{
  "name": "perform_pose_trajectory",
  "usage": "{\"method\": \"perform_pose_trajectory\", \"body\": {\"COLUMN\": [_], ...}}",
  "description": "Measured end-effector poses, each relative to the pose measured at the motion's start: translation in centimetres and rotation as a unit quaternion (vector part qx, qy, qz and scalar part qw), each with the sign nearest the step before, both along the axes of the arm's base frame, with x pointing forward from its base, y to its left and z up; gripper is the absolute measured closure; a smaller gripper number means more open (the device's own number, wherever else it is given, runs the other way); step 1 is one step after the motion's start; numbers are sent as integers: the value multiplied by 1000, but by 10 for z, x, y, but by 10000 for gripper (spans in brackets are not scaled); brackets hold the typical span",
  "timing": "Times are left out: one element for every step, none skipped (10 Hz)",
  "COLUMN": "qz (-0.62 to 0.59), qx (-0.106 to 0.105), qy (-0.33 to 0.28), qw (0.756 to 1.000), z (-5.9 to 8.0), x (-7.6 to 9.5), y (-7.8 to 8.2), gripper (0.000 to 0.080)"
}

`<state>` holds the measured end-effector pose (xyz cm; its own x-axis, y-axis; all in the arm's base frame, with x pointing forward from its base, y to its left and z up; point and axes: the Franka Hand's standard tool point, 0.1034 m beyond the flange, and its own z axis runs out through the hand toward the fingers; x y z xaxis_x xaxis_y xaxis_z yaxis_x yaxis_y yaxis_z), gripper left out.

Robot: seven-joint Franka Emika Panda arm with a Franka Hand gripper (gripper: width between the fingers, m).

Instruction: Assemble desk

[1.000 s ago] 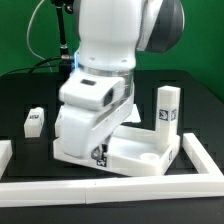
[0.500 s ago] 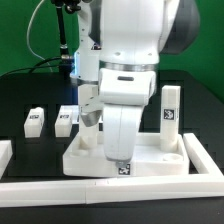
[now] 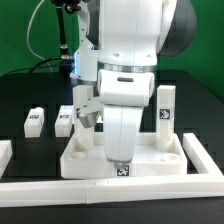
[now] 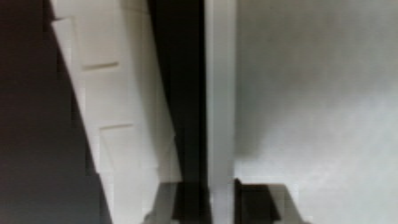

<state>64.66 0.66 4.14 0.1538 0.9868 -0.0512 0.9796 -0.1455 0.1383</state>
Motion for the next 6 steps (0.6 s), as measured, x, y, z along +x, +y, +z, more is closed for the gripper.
{"method": "perform_pose_trajectory", "body": {"qz": [10,15,13,9,7,10], "qx": [4,7,5,-1,-8,-12], "qy": [-3,-2,10,18,21,23], "qw": [1000,1000,1000,1000,1000,1000], "z": [0,-1,0,-1,-3,-6], "x": [6,9,10,10,10,9], "y": [11,18,20,21,21,19], "gripper": [739,739,739,739,738,738]}}
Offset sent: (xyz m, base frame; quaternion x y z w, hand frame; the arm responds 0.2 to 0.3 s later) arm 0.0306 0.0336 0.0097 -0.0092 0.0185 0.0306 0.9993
